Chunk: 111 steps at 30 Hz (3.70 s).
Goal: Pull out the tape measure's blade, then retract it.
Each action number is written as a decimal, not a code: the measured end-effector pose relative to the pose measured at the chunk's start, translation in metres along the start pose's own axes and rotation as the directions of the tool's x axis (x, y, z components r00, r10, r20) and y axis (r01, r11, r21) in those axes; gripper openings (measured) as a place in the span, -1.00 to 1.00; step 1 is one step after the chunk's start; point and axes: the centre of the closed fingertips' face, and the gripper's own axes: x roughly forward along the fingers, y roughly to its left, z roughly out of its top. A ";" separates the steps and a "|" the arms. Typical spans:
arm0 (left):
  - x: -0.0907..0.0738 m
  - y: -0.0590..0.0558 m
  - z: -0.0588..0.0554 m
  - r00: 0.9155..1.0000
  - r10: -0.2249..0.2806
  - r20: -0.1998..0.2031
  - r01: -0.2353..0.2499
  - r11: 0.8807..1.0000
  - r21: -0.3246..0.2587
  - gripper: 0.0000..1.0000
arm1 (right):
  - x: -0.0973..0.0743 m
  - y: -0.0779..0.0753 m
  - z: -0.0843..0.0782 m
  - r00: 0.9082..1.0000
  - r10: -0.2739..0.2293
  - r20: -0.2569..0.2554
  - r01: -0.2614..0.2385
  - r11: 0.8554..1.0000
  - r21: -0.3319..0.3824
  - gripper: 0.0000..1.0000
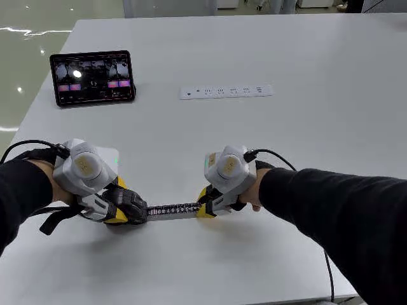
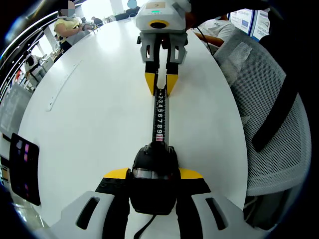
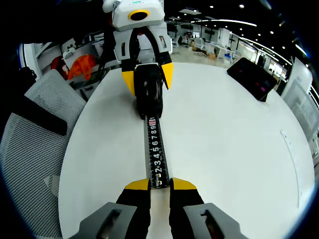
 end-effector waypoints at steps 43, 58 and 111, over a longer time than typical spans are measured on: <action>0.001 0.002 -0.001 1.000 0.001 0.000 -0.001 1.000 -0.001 -0.40 | -0.017 -0.004 -0.021 1.000 -0.010 -0.005 0.010 0.999 0.038 -0.81; 0.000 0.000 0.000 1.000 0.000 0.000 0.000 1.000 -0.001 -0.40 | -0.021 -0.006 -0.027 1.000 -0.013 -0.003 0.013 0.999 0.042 -0.81; 0.000 0.000 0.000 1.000 0.004 -0.004 -0.004 1.000 -0.002 -0.40 | -0.039 -0.008 -0.051 1.000 -0.022 -0.019 0.023 0.997 0.073 -0.81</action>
